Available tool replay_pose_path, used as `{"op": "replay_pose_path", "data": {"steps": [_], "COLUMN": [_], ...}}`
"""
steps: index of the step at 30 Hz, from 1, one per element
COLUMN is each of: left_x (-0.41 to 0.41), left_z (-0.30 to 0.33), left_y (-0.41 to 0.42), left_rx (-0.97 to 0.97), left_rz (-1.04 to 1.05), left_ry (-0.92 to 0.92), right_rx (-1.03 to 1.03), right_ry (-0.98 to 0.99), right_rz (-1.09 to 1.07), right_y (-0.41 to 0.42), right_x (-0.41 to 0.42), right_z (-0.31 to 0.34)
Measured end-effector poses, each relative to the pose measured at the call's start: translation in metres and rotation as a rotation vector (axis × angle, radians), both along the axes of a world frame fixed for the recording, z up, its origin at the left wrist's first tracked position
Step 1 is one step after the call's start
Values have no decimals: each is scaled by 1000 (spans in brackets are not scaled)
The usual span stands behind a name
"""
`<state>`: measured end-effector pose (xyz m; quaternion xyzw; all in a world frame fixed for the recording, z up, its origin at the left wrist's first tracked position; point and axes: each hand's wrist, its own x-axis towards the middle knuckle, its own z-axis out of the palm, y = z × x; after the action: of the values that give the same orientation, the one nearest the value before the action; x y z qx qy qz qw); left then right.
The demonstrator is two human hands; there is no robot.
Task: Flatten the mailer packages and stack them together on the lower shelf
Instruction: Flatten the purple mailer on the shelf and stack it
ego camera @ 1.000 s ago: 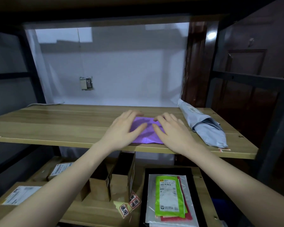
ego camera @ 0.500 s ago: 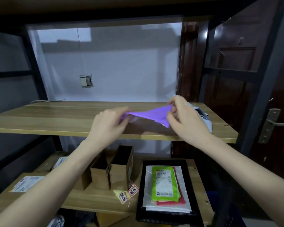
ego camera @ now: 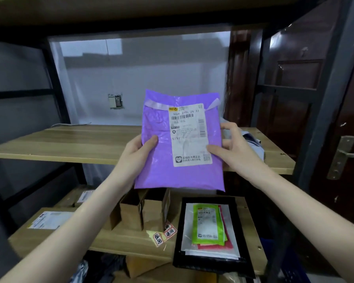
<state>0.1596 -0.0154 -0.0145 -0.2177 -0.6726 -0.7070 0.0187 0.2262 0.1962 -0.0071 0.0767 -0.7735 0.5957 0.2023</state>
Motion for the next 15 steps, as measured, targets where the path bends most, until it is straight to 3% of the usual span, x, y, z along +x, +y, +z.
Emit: {"op": "replay_pose_path", "data": {"steps": [8, 15], "left_x": [-13, -28], "left_z": [-64, -145], "left_y": [-16, 6], "left_rx": [-520, -703], "left_rz": [-207, -368], "left_ry": [-128, -294], "right_rx": [223, 308], "right_ry": [-239, -466], "right_rz": [6, -15], "right_y": [18, 37], "right_x": [17, 4], "right_z": [-56, -140]}}
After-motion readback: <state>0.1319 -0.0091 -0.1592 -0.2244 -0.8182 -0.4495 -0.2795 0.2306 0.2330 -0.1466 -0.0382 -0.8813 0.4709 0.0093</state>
